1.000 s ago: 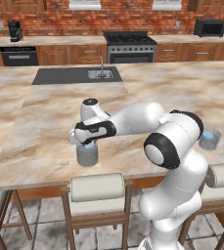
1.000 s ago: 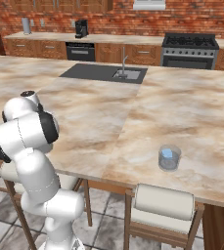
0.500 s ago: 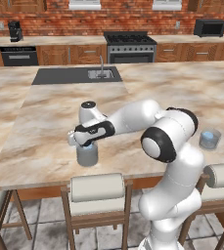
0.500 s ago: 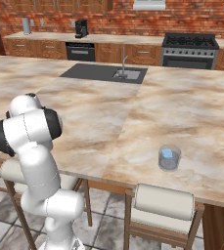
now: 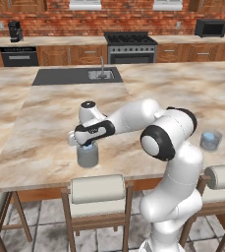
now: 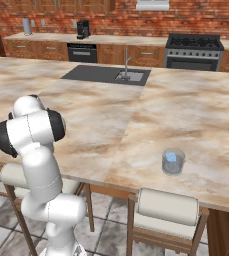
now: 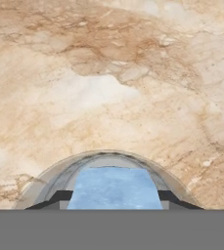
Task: There are four ice cubes in the ice bowl. Place two ice cubes in each glass of water.
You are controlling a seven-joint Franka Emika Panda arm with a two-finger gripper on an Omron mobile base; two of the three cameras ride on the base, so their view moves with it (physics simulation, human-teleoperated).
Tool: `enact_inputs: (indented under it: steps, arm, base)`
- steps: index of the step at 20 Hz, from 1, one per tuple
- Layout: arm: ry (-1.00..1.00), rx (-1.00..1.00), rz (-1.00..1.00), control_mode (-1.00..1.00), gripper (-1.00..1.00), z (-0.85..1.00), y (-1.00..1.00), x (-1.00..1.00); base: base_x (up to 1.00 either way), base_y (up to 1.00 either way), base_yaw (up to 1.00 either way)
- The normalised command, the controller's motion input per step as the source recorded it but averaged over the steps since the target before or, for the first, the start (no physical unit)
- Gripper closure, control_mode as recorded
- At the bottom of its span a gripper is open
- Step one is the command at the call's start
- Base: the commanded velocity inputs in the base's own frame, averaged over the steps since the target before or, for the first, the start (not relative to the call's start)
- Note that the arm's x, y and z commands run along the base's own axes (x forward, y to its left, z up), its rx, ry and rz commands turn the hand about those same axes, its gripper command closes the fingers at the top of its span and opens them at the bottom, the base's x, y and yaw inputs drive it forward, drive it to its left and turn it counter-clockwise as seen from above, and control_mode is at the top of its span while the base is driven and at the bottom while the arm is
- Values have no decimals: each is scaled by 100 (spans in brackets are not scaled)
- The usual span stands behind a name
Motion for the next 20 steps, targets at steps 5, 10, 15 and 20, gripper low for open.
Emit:
enact_inputs:
  steps: [5,10,15,20]
  arm:
    - [0,0,0,-100,-100,-14,5,5]
    - [0,0,0,-100,-100,-8,0,9]
    - [0,2,0,-100,-100,0,0,1]
    - [0,3,0,-100,-100,0,0,0]
  base:
    - [0,0,0]
    - [0,0,0]
    - [0,0,0]
    - [0,0,0]
